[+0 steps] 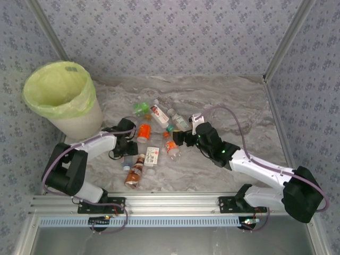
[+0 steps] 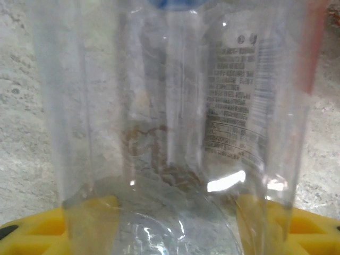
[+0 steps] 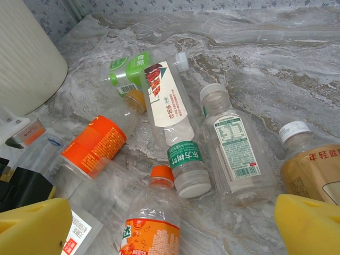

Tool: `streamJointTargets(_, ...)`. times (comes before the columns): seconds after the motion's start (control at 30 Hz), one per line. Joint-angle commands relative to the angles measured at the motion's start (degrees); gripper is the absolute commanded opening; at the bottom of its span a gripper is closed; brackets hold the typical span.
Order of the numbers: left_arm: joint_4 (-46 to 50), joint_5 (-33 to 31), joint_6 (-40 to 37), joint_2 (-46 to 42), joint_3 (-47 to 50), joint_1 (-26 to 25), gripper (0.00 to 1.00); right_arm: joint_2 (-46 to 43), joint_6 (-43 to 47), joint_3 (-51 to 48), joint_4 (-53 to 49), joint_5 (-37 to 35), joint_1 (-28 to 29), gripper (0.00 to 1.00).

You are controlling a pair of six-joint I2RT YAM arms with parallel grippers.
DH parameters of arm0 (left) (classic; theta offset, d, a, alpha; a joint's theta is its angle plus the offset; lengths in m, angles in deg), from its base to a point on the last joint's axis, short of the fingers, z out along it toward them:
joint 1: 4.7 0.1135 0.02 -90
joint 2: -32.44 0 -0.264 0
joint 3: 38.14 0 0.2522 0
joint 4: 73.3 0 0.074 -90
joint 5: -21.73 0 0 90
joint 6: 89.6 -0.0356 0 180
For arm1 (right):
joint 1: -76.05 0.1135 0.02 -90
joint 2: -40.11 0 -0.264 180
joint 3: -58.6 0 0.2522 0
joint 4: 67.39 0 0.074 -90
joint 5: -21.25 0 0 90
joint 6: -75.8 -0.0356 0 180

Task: Put the plastic bottles in the bin

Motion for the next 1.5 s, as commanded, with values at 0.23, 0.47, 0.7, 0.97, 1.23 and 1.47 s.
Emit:
streamJointTargets(0.23, -2.8, -1.2, -0.4, -5.8, 3.0, 0.6, 0.46, 0.6, 0.9, 3.3, 0.9, -0.3, 0.9, 1.00)
streamJointTargets(0.47, 0.1, -4.8, 1.6, -13.6, 1.9, 0.5, 0.40, 0.1, 1.1, 3.6, 1.1, -1.2, 1.3, 1.00)
streamJointTargets(0.7, 0.6, -6.3, 5.1, -22.3, -1.4, 0.5, 0.37, -0.7, 0.9, 4.0, 2.7, -1.3, 1.8, 1.00)
streamJointTargets(0.97, -4.2, -0.7, 2.5, -25.0, -7.2, 0.4, 0.37, -0.6, 1.0, 4.1, 3.6, -1.3, 2.1, 1.00)
streamJointTargets(1.23, -8.9, 2.7, -3.8, -25.2, -17.8, 0.4, 0.37, -0.6, 0.9, 4.2, 3.7, -1.7, 2.5, 1.00)
streamJointTargets(1.47, -12.2, 4.5, -10.1, -22.7, -29.2, 0.5, 0.37, -0.6, 1.0, 4.4, 3.8, -2.2, 2.6, 1.00)
